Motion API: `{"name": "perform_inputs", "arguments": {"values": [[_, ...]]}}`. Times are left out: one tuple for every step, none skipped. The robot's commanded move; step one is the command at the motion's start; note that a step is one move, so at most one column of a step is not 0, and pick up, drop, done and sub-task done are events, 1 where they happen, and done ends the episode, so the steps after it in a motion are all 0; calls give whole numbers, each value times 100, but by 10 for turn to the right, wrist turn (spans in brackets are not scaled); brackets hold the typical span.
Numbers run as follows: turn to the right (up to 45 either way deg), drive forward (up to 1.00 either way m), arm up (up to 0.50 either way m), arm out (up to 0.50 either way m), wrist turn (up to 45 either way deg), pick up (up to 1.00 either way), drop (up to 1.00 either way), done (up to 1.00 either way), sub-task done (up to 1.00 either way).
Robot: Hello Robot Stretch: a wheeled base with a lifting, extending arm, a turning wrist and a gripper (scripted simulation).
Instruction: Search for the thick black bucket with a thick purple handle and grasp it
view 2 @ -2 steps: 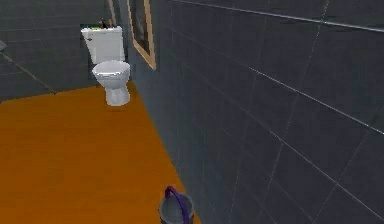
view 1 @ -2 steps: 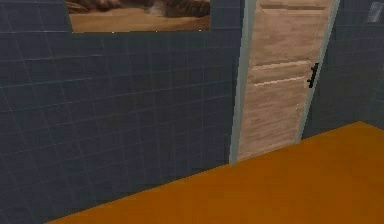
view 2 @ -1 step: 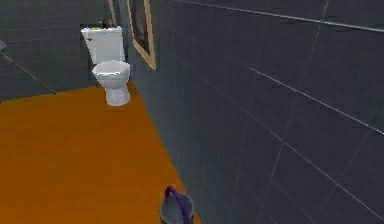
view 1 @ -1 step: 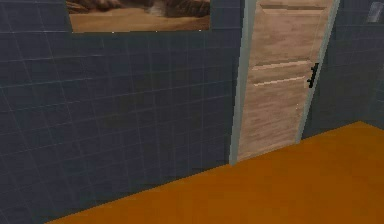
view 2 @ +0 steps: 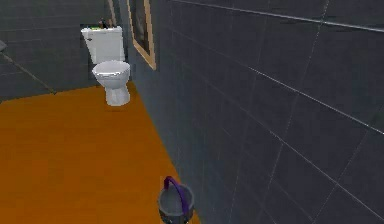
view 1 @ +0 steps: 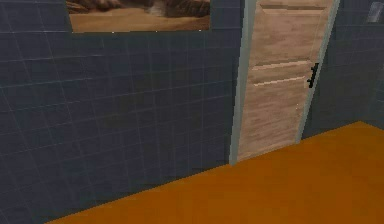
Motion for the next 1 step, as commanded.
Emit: {"name": "perform_inputs", "arguments": {"values": [[0, 0, 0, 0, 0, 0, 0, 100, 0]]}}
